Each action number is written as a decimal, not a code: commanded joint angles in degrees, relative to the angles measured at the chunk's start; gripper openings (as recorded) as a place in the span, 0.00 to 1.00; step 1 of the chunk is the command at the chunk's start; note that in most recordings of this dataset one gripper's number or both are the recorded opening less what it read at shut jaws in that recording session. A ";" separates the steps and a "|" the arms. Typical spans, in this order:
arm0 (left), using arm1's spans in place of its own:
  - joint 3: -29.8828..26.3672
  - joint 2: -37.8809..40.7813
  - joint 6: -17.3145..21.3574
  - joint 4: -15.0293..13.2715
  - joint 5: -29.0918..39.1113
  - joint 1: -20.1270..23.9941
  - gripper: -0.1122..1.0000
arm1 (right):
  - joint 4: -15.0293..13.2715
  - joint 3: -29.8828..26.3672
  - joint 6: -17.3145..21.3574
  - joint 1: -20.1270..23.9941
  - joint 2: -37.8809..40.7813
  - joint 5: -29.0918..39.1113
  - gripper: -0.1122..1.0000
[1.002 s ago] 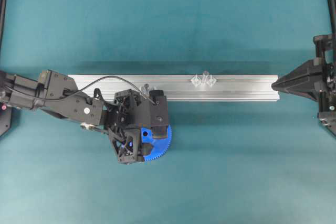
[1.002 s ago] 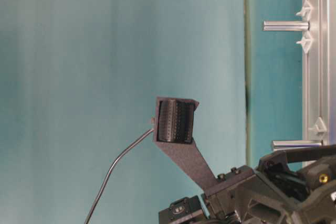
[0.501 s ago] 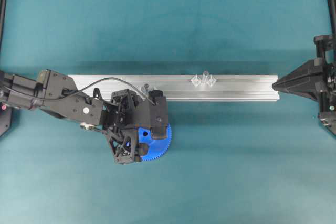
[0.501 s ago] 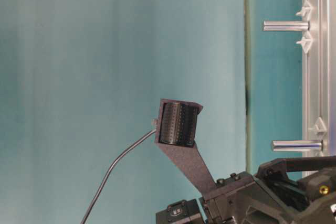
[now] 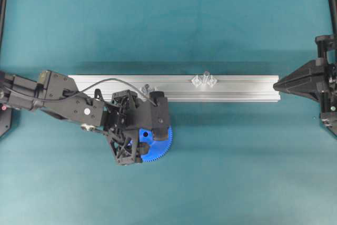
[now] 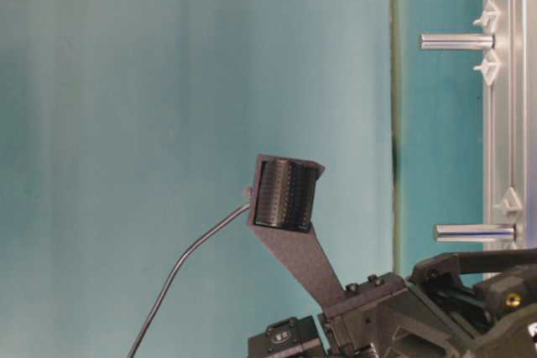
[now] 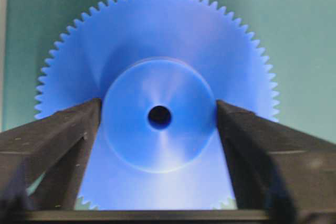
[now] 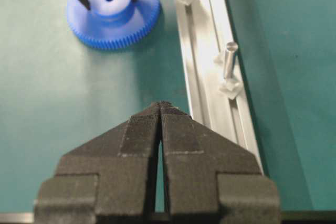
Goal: Find the location of the shaft and insert the large gear.
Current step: 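Lower the left gripper and close it on the blue gear hub, then lift the blue gear and swing it over the rail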
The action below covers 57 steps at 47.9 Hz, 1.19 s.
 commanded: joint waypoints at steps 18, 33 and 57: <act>-3.69 -2.02 0.35 -0.18 0.26 -0.09 0.74 | 0.00 -0.35 0.53 -0.09 0.09 -0.44 0.13; -7.47 -6.50 0.44 -0.18 0.35 -0.09 0.74 | 0.00 0.44 0.53 -0.35 -1.58 -0.44 0.13; -15.12 -9.05 15.29 0.26 0.00 5.54 0.74 | 0.00 1.67 0.44 -2.29 -4.22 -0.44 0.13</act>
